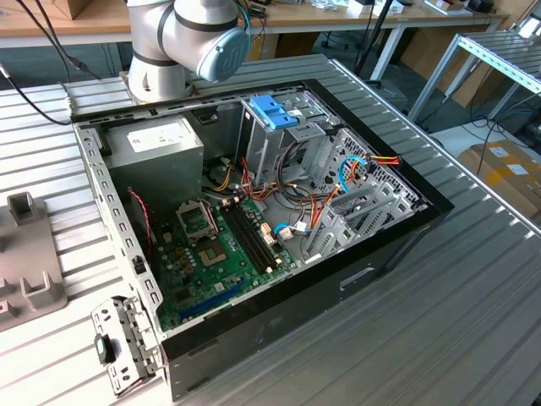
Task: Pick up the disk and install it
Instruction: 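Pick up the disk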
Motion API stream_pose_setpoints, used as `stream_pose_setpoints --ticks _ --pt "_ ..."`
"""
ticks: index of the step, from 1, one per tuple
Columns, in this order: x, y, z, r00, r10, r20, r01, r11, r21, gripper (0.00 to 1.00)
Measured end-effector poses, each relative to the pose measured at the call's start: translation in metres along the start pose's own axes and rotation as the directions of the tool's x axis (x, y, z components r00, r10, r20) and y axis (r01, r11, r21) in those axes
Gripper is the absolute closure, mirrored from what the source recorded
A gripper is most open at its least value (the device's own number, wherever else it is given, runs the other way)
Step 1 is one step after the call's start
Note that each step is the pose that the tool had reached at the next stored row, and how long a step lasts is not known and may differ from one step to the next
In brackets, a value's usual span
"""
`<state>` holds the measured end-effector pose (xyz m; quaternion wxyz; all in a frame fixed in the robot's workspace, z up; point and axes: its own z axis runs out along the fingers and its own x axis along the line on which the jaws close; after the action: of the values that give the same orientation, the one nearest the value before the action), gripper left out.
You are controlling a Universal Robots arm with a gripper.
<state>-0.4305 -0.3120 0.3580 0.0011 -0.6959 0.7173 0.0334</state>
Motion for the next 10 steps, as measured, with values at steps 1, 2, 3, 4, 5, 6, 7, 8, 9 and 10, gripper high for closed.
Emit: stream_pose_setpoints --ticks 1,2,3,4,5,6,7,8,9,10 --pt "-0.0001 0.0000 0.0000 1.0000 0.000 0.0001 0.000 1.0000 0.0000 0.46" --pt "-0.0003 0.0000 0.0001 1.0000 0.000 0.0003 0.000 1.0000 0.0000 0.46" --pt "-0.0005 0.0000 0.0002 1.0000 0.000 0.0005 0.000 1.0000 0.0000 0.46" --pt "-0.0006 0.0000 0.0002 1.0000 0.000 0.0006 0.000 1.0000 0.0000 0.46" --pt "-0.0009 0.0000 0.0004 1.0000 0.000 0.0009 0.000 1.0000 0.0000 0.46" --pt "-0.0014 0.0000 0.0005 1.0000 0.000 0.0014 0.000 1.0000 0.0000 0.46" --pt "-0.0015 0.0000 0.0006 1.0000 0.000 0.0017 0.000 1.0000 0.0000 0.46" --pt "-0.0016 0.0000 0.0006 1.0000 0.000 0.0018 0.000 1.0000 -0.0001 0.46" --pt "-0.0018 0.0001 0.0007 1.0000 0.000 0.0022 0.000 1.0000 -0.0001 0.46" --pt "-0.0019 0.0000 0.0008 1.0000 0.000 0.0024 0.000 1.0000 -0.0001 0.46"
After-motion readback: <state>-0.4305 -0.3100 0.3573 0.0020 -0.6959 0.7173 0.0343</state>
